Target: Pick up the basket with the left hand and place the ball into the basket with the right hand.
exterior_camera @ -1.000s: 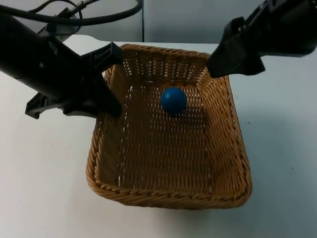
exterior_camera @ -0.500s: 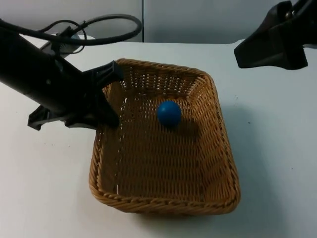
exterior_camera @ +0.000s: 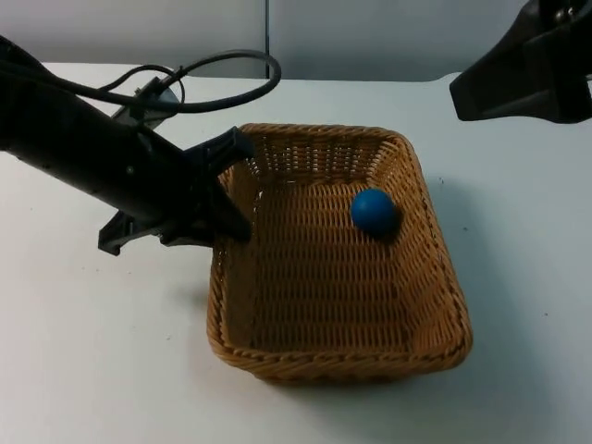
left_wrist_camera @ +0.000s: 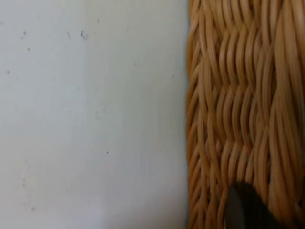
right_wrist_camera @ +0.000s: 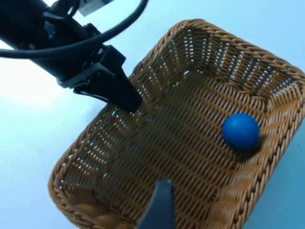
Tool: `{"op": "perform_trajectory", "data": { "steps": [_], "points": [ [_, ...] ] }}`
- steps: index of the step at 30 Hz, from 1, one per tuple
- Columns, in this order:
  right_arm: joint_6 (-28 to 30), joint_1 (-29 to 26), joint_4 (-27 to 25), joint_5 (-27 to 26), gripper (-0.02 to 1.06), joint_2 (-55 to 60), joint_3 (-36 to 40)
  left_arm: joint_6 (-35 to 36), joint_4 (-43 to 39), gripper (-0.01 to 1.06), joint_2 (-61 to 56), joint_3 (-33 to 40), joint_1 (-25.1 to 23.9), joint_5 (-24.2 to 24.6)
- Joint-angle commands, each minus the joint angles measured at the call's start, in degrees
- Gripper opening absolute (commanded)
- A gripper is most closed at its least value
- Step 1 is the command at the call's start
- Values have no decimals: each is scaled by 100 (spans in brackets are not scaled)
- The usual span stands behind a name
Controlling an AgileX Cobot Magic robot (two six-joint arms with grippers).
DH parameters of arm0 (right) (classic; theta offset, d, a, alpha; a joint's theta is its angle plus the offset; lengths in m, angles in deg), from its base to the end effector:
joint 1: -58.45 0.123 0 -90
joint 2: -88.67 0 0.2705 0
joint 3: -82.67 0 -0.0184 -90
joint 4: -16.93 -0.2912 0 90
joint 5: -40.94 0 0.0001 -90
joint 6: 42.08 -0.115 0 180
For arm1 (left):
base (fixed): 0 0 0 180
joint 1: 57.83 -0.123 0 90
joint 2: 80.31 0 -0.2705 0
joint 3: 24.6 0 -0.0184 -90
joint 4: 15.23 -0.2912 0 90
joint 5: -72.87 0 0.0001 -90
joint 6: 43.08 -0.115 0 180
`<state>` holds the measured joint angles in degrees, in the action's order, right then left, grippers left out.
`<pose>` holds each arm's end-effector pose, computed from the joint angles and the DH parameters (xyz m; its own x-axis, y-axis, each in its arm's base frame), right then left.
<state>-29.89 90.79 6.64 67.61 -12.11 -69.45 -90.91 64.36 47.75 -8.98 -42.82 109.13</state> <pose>0.2624 0.1770 0.2419 -0.5495 -0.4091 -0.7285 -0.6118 0.7908 0.0173 0.3681 -0.1680 0.0303 -0.9738 -0.1515 -0.1698 0.0046 0.7329 -0.6803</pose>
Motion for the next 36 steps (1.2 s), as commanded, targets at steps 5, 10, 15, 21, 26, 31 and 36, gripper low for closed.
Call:
{"op": "perform_trajectory", "data": {
  "steps": [5,10,15,21,26,31,36],
  "points": [
    [-19,26,-1,-7,75,-40,17,-22,106,0,358,-288,13,266],
    [-31,26,-1,-5,75,-40,17,-120,55,0,494,-298,13,260],
    [-31,26,-1,-5,75,-40,17,-262,55,0,481,-298,13,364],
    [-31,26,-1,-5,75,-40,17,-465,55,30,471,-298,13,653],
    [-31,26,-1,-5,75,-40,17,-465,43,66,445,-298,13,805],
    [-31,26,-1,-5,75,-40,17,-465,58,72,445,-298,13,946],
    [-31,26,-1,-5,75,-40,17,-465,58,72,445,-298,0,946]
  ]
}}
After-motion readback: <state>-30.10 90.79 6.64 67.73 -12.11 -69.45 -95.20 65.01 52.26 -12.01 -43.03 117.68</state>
